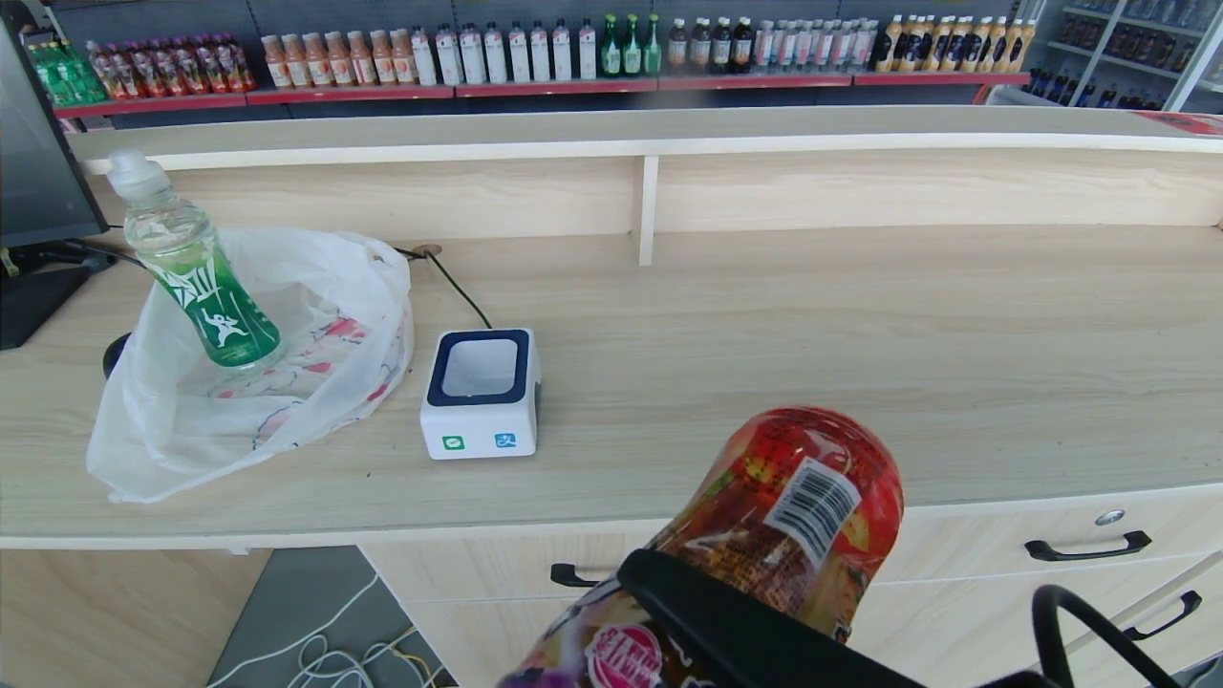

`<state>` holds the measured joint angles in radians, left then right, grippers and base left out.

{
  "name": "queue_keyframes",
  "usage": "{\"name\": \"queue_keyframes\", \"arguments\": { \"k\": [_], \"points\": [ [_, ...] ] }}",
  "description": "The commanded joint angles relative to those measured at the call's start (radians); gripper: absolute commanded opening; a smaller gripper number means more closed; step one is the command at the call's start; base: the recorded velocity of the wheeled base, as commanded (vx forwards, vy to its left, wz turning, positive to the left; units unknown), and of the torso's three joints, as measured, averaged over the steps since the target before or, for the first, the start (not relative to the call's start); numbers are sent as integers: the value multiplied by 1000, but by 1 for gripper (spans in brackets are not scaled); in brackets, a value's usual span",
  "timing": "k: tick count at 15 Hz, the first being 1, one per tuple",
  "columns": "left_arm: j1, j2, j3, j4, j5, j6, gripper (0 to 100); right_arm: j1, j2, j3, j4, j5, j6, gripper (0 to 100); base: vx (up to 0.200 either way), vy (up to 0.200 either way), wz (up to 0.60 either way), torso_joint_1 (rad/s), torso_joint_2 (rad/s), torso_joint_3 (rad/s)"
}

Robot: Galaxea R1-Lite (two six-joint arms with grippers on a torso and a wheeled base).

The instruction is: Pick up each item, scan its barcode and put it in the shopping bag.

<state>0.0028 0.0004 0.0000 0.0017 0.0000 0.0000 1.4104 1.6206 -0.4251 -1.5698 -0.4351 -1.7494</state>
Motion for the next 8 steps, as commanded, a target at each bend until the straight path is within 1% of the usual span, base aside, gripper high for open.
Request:
{"name": "queue_keyframes", "arguments": {
  "k": [1, 3, 5, 6, 7, 8],
  "points": [
    [0, 0, 0, 0, 0, 0, 100, 1, 1, 2, -1, -1, 60, 0, 0, 0, 0, 0, 0, 0],
    [0, 0, 0, 0, 0, 0, 100, 1, -1, 9, -1, -1, 145, 0, 0, 0, 0, 0, 0, 0],
    [0, 0, 0, 0, 0, 0, 100, 1, -1, 5, -1, 1, 294, 0, 0, 0, 0, 0, 0, 0],
    [0, 0, 0, 0, 0, 0, 100, 1, 4, -4, -1, 1, 389, 0, 0, 0, 0, 0, 0, 0],
    [0, 0, 0, 0, 0, 0, 100, 1, 15, -35, -1, 6, 481, 0, 0, 0, 0, 0, 0, 0],
    [0, 0, 0, 0, -2, 0, 100, 1, 15, -50, -1, 7, 541, 0, 0, 0, 0, 0, 0, 0]
  ]
}}
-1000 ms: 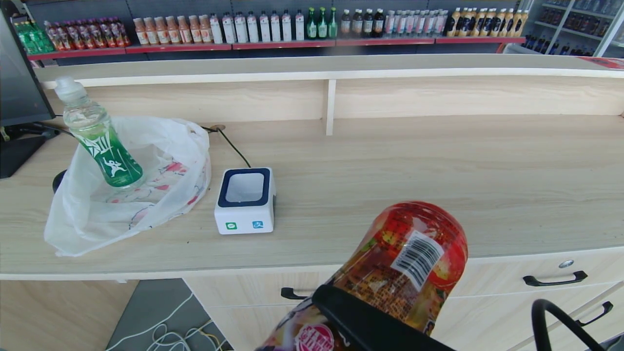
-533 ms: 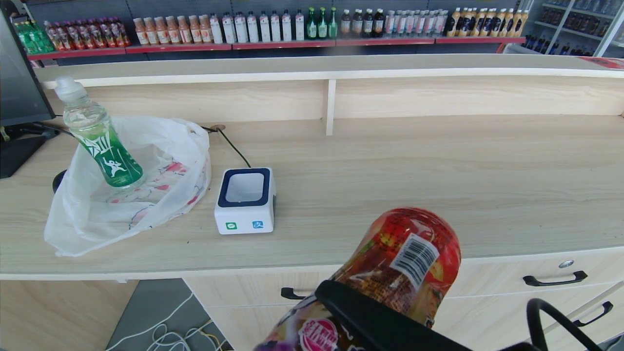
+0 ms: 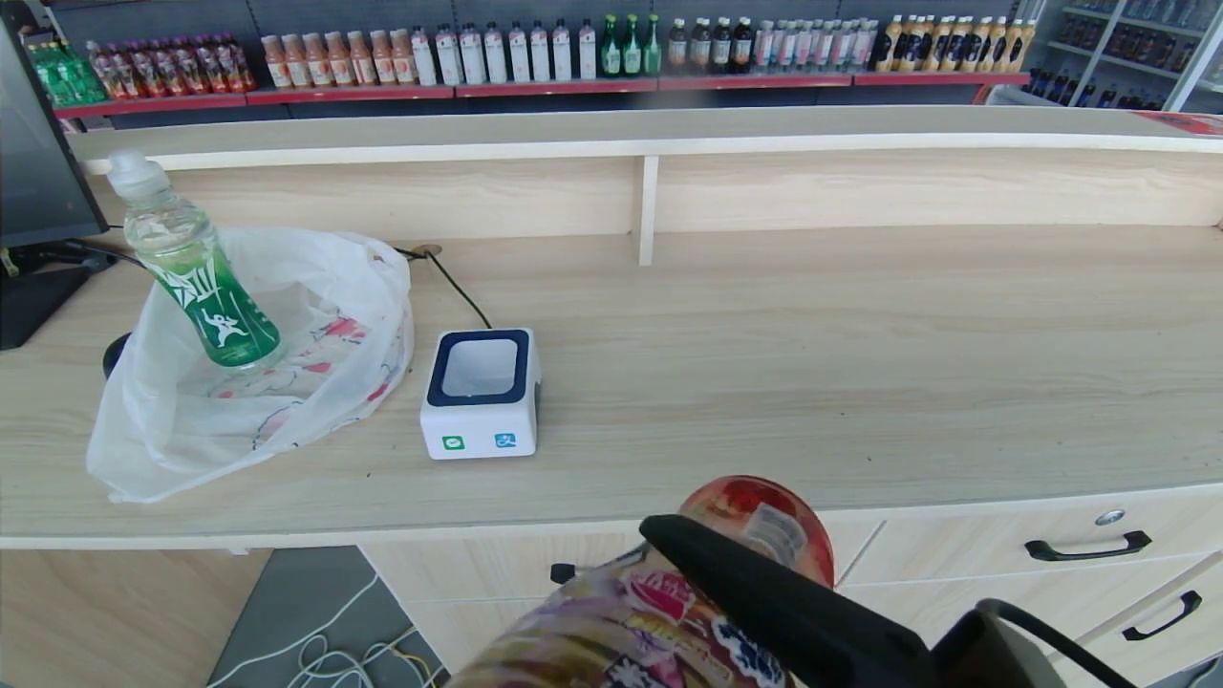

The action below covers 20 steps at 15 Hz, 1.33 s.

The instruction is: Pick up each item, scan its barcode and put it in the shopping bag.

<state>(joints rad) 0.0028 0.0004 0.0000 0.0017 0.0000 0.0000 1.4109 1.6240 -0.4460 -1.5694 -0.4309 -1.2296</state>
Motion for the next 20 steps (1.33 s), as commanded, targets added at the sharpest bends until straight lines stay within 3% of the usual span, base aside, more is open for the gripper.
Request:
{"name": "queue_keyframes", "arguments": {
  "k": [1, 5, 8, 10, 12, 14, 18, 20],
  "points": [
    [0, 0, 0, 0, 0, 0, 100, 0, 7, -43, -1, 3, 53, 0, 0, 0, 0, 0, 0, 0],
    [0, 0, 0, 0, 0, 0, 100, -49, -4, -85, -1, 6, 96, 0, 0, 0, 0, 0, 0, 0],
    [0, 0, 0, 0, 0, 0, 100, -72, 0, -25, -1, 1, 194, 0, 0, 0, 0, 0, 0, 0],
    [0, 0, 0, 0, 0, 0, 100, -141, 4, -8, -1, 1, 260, 0, 0, 0, 0, 0, 0, 0],
    [0, 0, 0, 0, 0, 0, 100, -202, 36, -85, -1, 1, 329, 0, 0, 0, 0, 0, 0, 0],
    [0, 0, 0, 0, 0, 0, 100, -219, 97, -138, -1, -3, 510, 0, 0, 0, 0, 0, 0, 0],
    [0, 0, 0, 0, 0, 0, 100, -343, 149, -155, -1, 9, 820, 0, 0, 0, 0, 0, 0, 0],
    [0, 0, 0, 0, 0, 0, 100, -415, 155, -165, -1, 20, 874, 0, 0, 0, 0, 0, 0, 0]
  ]
}}
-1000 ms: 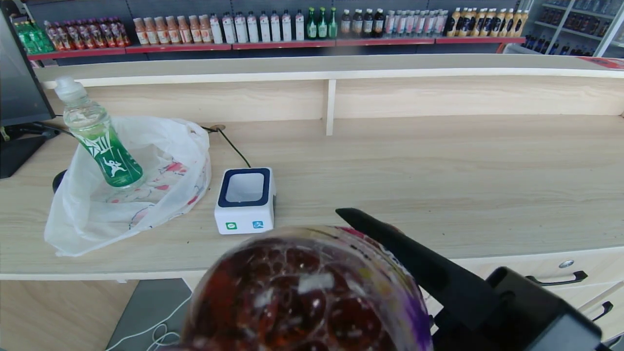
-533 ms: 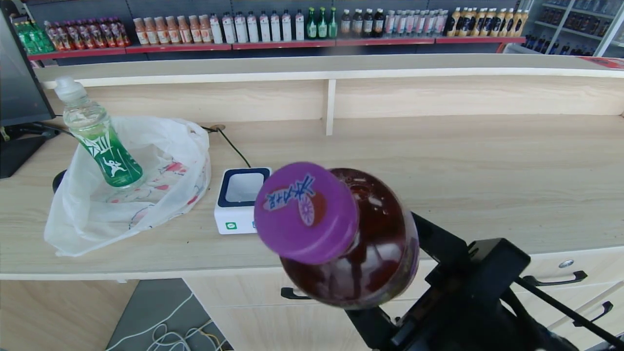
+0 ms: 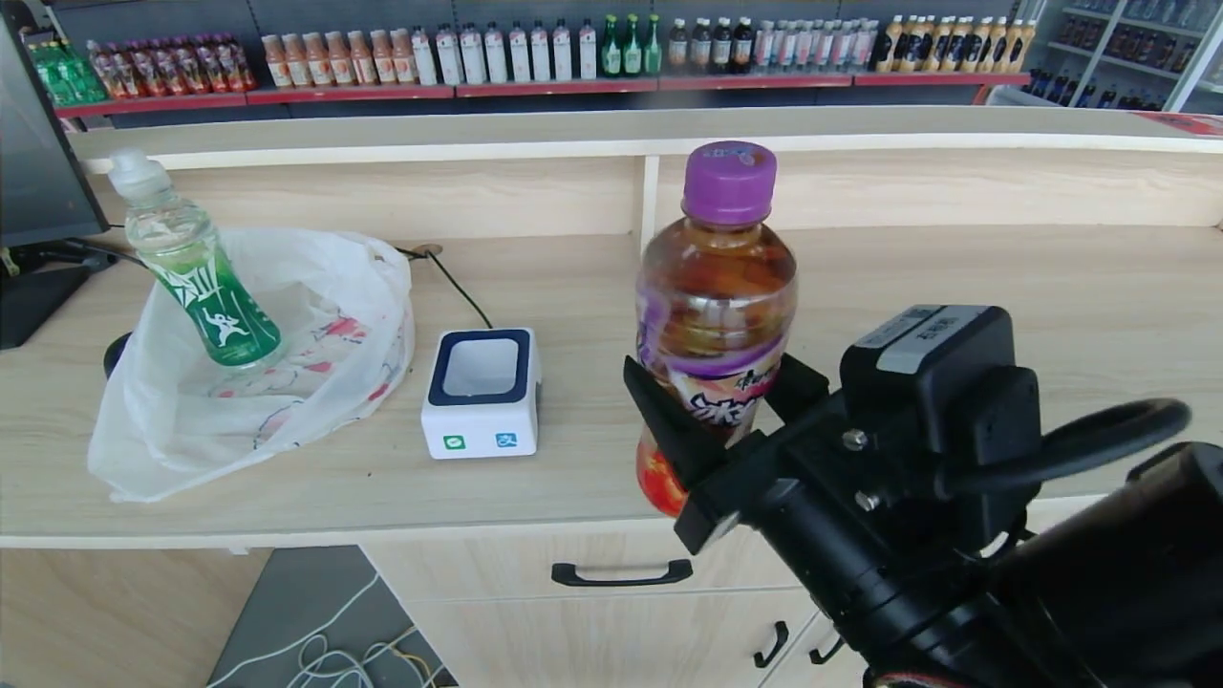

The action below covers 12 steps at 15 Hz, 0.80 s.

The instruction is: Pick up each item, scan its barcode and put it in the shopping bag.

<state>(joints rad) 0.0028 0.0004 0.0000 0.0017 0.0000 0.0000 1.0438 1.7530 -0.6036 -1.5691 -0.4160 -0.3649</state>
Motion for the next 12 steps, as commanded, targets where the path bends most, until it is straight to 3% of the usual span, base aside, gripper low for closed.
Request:
{"name": "queue_keyframes", "arguments": {
  "k": [1, 3, 7, 10, 12],
  "points": [
    [0, 0, 0, 0, -2, 0, 100, -88, 37, -5, -2, 40, 113, 0, 0, 0, 0, 0, 0, 0],
    [0, 0, 0, 0, 0, 0, 100, -102, 59, -7, -2, 40, 262, 0, 0, 0, 0, 0, 0, 0],
    [0, 0, 0, 0, 0, 0, 100, -194, 69, -174, -2, 20, 346, 0, 0, 0, 0, 0, 0, 0],
    [0, 0, 0, 0, 0, 8, 100, -324, 60, -188, -2, 28, 365, 0, 0, 0, 0, 0, 0, 0],
    [0, 0, 0, 0, 0, 2, 100, -340, 46, -200, -2, 26, 360, 0, 0, 0, 0, 0, 0, 0]
  ]
}}
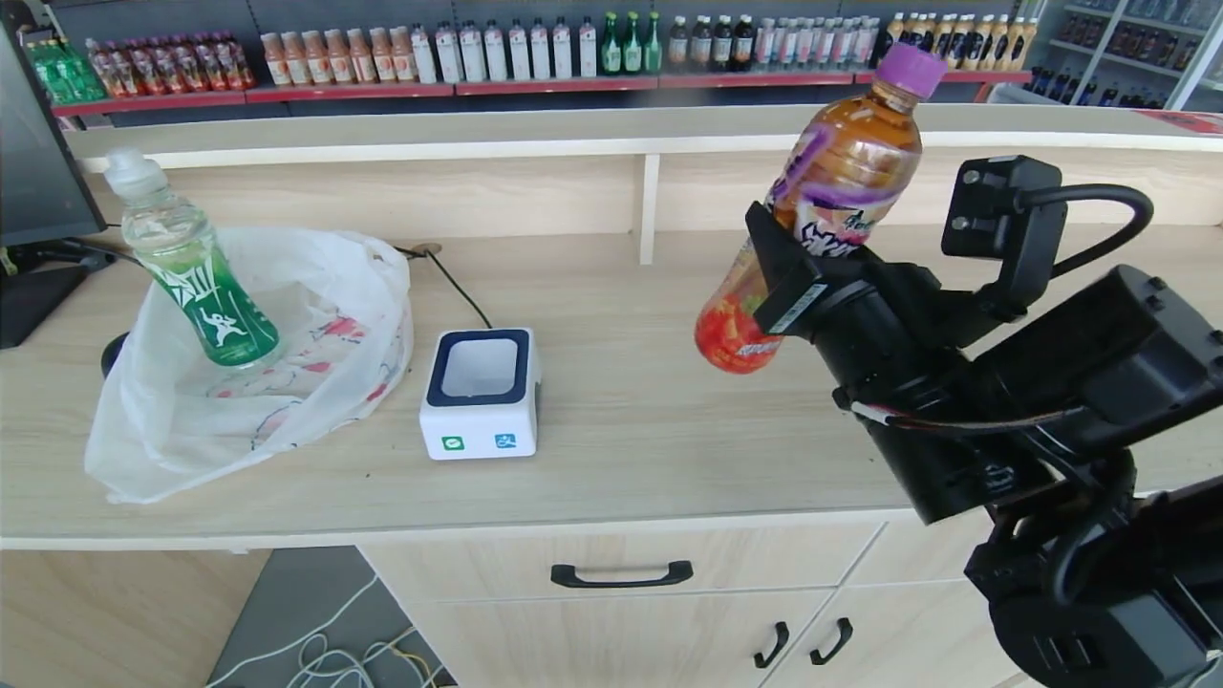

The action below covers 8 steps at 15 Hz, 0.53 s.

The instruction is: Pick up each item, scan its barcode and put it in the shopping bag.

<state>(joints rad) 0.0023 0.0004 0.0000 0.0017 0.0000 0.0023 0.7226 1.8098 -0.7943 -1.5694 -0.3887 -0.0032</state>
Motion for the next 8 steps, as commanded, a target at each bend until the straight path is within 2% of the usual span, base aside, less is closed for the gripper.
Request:
{"name": "queue_keyframes", "arguments": {
  "k": [1, 2, 5, 8],
  "points": [
    [1, 0, -2, 0, 0, -2, 100, -31, -4, -33, -1, -1, -3, 0, 0, 0, 0, 0, 0, 0],
    [1, 0, 0, 0, 0, -2, 100, -45, 3, -51, -1, -1, -3, 0, 0, 0, 0, 0, 0, 0],
    [1, 0, 0, 0, 0, 2, 100, -98, 3, -57, -1, -9, -4, 0, 0, 200, 0, 2, 9, 2],
    [1, 0, -2, 0, 0, -1, 100, -101, -12, -49, -1, -9, -9, 0, 0, 200, 0, -2, 2, 2]
  ]
}}
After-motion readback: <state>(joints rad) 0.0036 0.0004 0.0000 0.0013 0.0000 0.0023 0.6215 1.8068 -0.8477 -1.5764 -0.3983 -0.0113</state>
